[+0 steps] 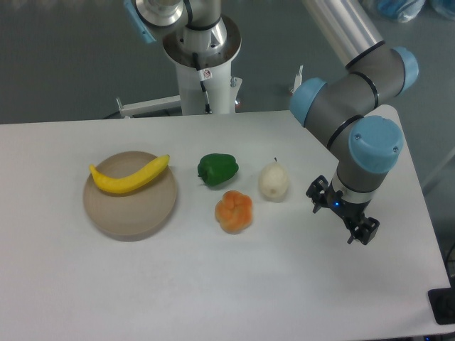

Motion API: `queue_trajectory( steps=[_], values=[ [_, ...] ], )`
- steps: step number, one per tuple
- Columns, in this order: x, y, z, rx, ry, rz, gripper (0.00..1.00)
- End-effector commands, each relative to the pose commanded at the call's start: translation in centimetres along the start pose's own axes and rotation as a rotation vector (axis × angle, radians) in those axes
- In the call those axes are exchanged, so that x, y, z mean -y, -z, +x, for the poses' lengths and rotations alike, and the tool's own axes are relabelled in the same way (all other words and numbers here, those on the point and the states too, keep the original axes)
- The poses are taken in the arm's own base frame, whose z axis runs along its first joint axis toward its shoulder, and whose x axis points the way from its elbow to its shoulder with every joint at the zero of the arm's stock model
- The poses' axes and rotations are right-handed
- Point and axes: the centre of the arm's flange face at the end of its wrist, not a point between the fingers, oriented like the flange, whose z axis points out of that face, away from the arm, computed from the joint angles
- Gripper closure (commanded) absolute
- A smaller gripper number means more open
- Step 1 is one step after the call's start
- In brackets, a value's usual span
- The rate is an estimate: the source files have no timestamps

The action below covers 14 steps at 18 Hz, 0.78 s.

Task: Pick up the banana from the plate
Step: 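Move the gripper over to the yellow banana on the beige plate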

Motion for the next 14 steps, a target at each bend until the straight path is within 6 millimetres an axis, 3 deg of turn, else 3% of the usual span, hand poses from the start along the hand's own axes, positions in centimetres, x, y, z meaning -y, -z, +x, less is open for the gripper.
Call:
queue_trajectory(
  steps=[4,6,8,11,12,14],
  values=[
    [0.5,-0.1,0.4,-0.005,0.002,-0.002,0.00],
    [2.0,0.1,1.6,-0.012,-0.016,-0.005,0.00],
    [4.6,0.2,4.5,-0.029,-0.033,-0.007,0.00],
    [6.6,2.0,10.0,-0.038,-0.065,0.010,0.00],
    [7.5,2.2,12.6,-0.051,-0.078,0.010,0.00],
    [9.1,2.4,15.9,-0.064,-0.067,0.005,0.00]
  ],
)
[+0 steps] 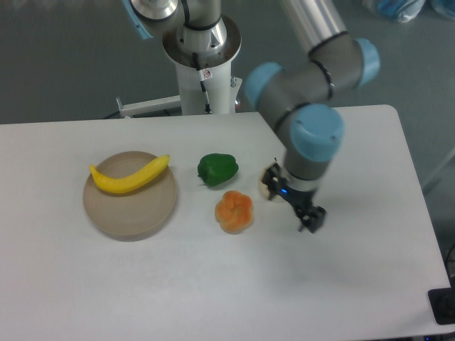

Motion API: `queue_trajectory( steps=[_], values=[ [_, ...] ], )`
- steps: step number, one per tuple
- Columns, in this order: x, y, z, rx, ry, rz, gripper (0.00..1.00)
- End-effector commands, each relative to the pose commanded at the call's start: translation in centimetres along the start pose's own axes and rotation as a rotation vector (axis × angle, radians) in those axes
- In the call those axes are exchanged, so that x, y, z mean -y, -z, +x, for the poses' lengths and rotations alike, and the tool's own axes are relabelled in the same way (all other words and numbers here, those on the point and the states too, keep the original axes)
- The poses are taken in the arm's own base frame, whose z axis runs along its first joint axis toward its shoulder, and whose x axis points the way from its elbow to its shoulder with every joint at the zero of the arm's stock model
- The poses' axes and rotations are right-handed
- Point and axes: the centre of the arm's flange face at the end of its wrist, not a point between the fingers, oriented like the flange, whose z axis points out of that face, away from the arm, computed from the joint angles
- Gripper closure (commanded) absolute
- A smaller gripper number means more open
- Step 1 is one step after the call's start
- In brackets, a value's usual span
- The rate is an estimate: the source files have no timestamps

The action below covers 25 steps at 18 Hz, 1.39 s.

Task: Pick up the banana from the plate
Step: 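Move the gripper over to the yellow banana on the beige plate, then lower the gripper onto the banana and close it around the banana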

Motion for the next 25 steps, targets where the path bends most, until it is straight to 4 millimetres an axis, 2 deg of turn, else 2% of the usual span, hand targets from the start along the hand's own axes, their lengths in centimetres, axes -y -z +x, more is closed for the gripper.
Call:
queue_trajectory(
  steps=[3,6,8,10,15,21,22,25],
  values=[
    [3.2,-1.8,5.0,-0.041,-0.017,-0.012,0.00],
    [9.9,-2.8,10.4,-0.057,0.005,-0.018,0.00],
    [12.8,-3.5,13.1,-0.078,0.019,-0.008,0.00],
    [13.5,-5.5,16.0,-0.104,0.025,-0.026,0.00],
    [14.1,-8.9,19.6,-0.071,0.031,-0.005,0.00],
    [15.5,-12.8,21.2,-0.109,0.053,-0.047,0.00],
    [15.5,-13.1,21.2,-0.112,0.050,-0.050,0.04],
    [15.5,-13.3,21.5,-0.115,0.049,-0.054,0.57]
  ],
)
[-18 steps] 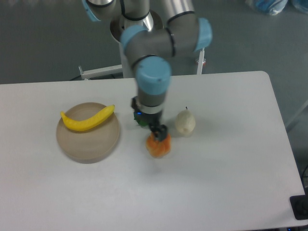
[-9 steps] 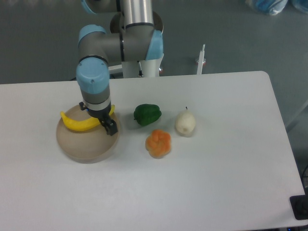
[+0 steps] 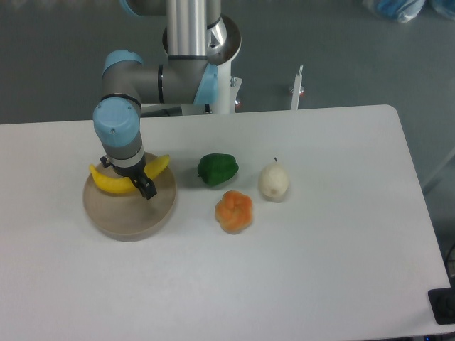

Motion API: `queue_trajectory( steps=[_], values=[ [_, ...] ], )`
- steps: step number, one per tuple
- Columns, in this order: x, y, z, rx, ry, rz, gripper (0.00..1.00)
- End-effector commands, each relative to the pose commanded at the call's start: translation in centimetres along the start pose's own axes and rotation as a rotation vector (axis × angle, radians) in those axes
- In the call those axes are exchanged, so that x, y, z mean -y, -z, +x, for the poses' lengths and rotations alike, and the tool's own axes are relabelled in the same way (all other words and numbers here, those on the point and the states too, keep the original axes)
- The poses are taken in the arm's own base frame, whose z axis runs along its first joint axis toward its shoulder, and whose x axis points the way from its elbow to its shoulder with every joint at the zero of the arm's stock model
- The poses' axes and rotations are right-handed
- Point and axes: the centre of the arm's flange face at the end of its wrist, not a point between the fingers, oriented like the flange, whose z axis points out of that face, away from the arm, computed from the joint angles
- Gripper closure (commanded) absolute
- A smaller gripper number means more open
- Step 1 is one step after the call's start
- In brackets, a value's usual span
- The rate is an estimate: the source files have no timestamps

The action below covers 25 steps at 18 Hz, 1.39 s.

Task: Pick up the banana from the plate
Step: 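Lower the gripper onto the banana and close it around the banana, then lift the banana off the plate and carry it toward the green pepper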

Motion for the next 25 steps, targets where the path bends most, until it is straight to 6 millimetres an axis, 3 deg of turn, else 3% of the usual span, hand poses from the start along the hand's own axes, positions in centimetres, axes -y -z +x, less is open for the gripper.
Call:
queue_trajectory(
  steps=[1,3,8,13,15,19,21,25],
  values=[
    [0.0,0.2,0.0,0.003,0.003,0.001,0.78],
    [-0.1,0.8,0.1,0.011,0.004,0.006,1.00],
    [-0.1,3.0,-0.7,0.041,0.010,0.033,1.00],
    [-3.4,8.8,-3.7,0.117,0.083,0.109,1.00],
    [-5.8,11.7,-7.8,0.156,0.155,0.138,1.00],
    [-13.0,19.6,-17.9,0.209,0.197,0.151,1.00],
    [-16.2,22.2,-22.4,0.204,0.243,0.139,1.00],
    [-20.4,22.8,-27.3,0.224,0.202,0.123,1.00]
  ],
)
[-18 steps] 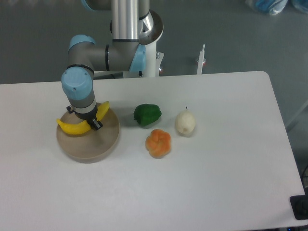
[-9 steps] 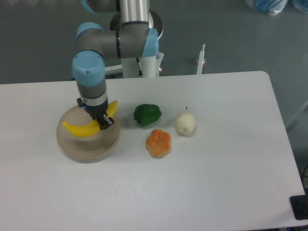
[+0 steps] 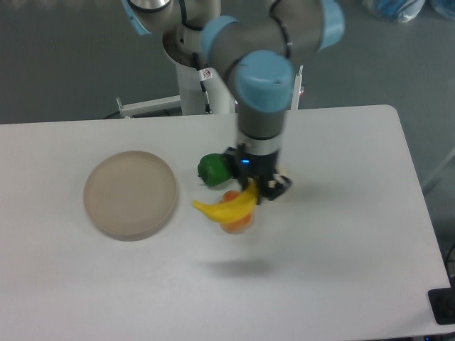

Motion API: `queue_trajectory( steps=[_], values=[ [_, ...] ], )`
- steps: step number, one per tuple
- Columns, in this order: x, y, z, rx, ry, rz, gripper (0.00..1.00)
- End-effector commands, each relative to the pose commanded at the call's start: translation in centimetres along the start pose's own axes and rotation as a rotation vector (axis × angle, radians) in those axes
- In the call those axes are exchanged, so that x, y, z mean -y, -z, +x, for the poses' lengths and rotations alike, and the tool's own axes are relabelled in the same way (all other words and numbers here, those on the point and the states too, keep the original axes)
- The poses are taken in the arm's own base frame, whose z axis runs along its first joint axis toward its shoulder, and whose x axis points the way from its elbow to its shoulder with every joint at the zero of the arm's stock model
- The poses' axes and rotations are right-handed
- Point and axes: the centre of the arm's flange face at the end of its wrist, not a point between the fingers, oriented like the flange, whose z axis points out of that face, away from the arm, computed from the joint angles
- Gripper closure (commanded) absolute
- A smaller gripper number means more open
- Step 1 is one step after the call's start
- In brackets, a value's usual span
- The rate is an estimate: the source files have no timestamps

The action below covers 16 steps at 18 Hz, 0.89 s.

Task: Pick up the banana from the plate
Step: 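Lift the banana off the plate and carry it toward the green pepper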

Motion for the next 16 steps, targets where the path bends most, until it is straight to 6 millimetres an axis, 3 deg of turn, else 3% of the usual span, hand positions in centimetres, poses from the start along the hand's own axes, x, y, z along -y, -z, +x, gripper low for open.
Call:
queue_trajectory(
  steps=[3,6,9,16],
  values=[
    [-0.5,-1.4,-3.0,-0.001,-0.031,-0.007,1.00],
    [-1.7,-4.6,-4.2,-0.033,-0.078,-0.067,1.00],
    [-1.7,-7.4,-5.3,-0.055,-0.091,-0.075,1.00],
    [-1.8,-9.1,-5.1,-0.077,-0.170,-0.083,1.00]
  ],
)
